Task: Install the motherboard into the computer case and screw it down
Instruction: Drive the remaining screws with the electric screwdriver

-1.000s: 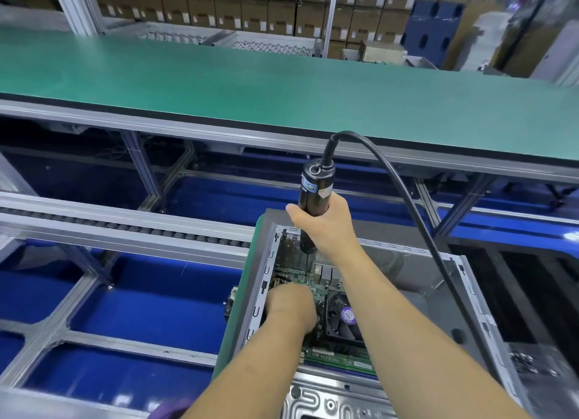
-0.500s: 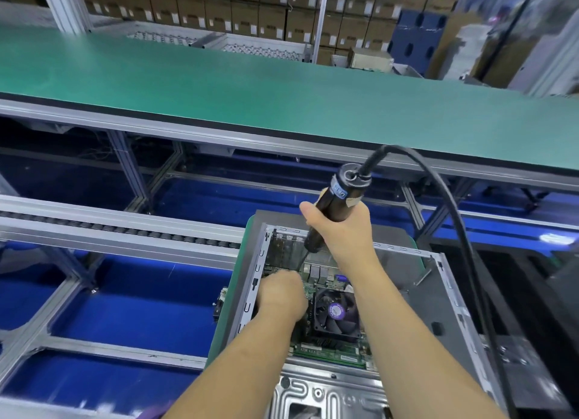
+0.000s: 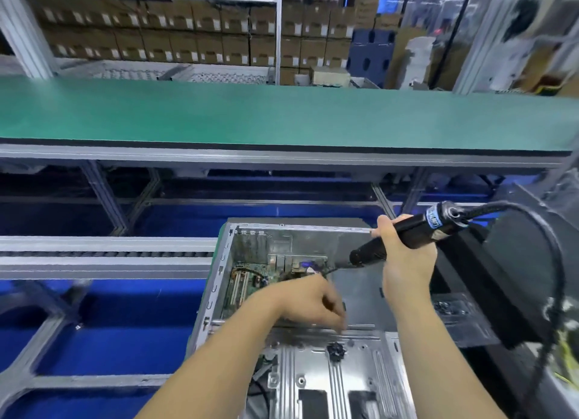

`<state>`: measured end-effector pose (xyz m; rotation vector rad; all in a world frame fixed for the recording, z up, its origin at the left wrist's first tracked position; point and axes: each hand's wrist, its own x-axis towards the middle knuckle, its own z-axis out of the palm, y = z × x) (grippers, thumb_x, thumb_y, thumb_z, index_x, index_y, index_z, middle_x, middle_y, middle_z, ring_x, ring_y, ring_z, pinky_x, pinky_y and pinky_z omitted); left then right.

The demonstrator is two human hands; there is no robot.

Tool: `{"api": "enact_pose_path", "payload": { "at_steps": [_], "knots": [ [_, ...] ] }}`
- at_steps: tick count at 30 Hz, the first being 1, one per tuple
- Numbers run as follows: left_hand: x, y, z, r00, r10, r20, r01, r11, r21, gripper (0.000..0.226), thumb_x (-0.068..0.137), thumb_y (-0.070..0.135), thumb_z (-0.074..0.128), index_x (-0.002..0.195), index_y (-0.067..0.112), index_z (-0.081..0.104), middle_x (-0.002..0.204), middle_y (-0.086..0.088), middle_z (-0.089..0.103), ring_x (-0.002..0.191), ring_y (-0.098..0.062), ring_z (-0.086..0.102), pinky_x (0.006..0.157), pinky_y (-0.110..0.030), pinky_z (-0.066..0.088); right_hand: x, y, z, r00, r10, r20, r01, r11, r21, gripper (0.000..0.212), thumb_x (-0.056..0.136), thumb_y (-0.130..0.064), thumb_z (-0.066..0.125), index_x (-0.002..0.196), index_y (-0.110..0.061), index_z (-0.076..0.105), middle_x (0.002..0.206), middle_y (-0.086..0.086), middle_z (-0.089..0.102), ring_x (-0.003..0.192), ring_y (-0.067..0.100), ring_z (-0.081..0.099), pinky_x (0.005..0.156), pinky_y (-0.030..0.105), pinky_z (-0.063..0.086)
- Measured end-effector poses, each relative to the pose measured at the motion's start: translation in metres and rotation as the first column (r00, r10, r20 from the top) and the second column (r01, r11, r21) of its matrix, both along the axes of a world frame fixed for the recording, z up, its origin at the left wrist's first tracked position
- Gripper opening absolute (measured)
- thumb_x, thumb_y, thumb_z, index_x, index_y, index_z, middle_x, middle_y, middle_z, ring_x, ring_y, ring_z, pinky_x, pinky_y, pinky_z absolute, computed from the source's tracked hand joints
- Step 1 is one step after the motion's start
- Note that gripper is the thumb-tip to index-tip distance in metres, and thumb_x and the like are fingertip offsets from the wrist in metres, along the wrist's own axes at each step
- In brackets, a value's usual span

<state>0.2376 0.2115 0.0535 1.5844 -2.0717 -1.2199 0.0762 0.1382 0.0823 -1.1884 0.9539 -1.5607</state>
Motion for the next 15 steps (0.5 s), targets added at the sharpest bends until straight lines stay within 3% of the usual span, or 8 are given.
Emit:
{"api": "enact_pose_path", "payload": {
  "at_steps": [3,5,8,11,15],
  "knots": [
    [-0.002,0.003,0.008,0.996,-0.087,0.023,0.085,0.993,0.086,0.018,0.082,0.033,0.078,0.098,0.027,0.077,0.087,0.022,0.072,0.079,0.004,0.065,0.078,-0.020,0.050,-0.014,0.003,0.000,0.998,0.038,0.048,-0.040,0.999,0.028,0.024,0.069,-0.046,0.080,0.073,-0.027,0.067,0.079,0.015,0.067,0.078,0.020,0.065,0.085,0.040,0.052],
    [-0.004,0.005,0.016,0.987,-0.133,0.086,0.120,0.983,0.140,0.024,0.081,0.033,0.079,0.104,0.031,0.076,0.084,0.028,0.070,0.075,0.011,0.061,0.074,-0.013,0.044,-0.017,0.006,0.000,0.996,0.055,0.063,-0.057,0.998,0.028,0.032,0.069,-0.047,0.080,0.078,-0.019,0.067,0.078,0.006,0.070,0.078,0.017,0.066,0.085,0.040,0.051],
    [-0.011,0.006,0.022,0.970,-0.164,0.178,0.137,0.979,0.153,0.029,0.080,0.031,0.080,0.109,0.034,0.074,0.081,0.035,0.067,0.075,0.013,0.061,0.077,-0.017,0.047,-0.018,0.014,0.001,0.997,0.058,0.048,-0.058,0.998,0.005,0.047,0.068,-0.050,0.078,0.084,-0.007,0.065,0.076,0.001,0.072,0.075,0.011,0.066,0.080,0.031,0.049],
    [-0.014,0.009,0.022,0.964,-0.144,0.222,0.117,0.985,0.130,0.028,0.080,0.028,0.080,0.107,0.032,0.075,0.087,0.029,0.070,0.084,0.002,0.065,0.087,-0.025,0.052,-0.018,0.020,0.000,0.997,0.069,0.028,-0.069,0.998,0.002,0.034,0.075,-0.039,0.080,0.086,-0.010,0.066,0.075,0.000,0.073,0.075,0.008,0.067,0.077,0.029,0.046],
    [-0.015,0.012,0.023,0.979,-0.100,0.179,0.086,0.993,0.085,0.018,0.077,0.023,0.083,0.094,0.024,0.078,0.074,0.027,0.067,0.072,0.004,0.062,0.076,-0.022,0.053,-0.016,0.021,-0.002,0.996,0.089,0.009,-0.089,0.996,-0.002,0.014,0.090,-0.017,0.076,0.085,-0.009,0.065,0.073,0.000,0.072,0.074,0.010,0.066,0.076,0.028,0.047]
  ]
}}
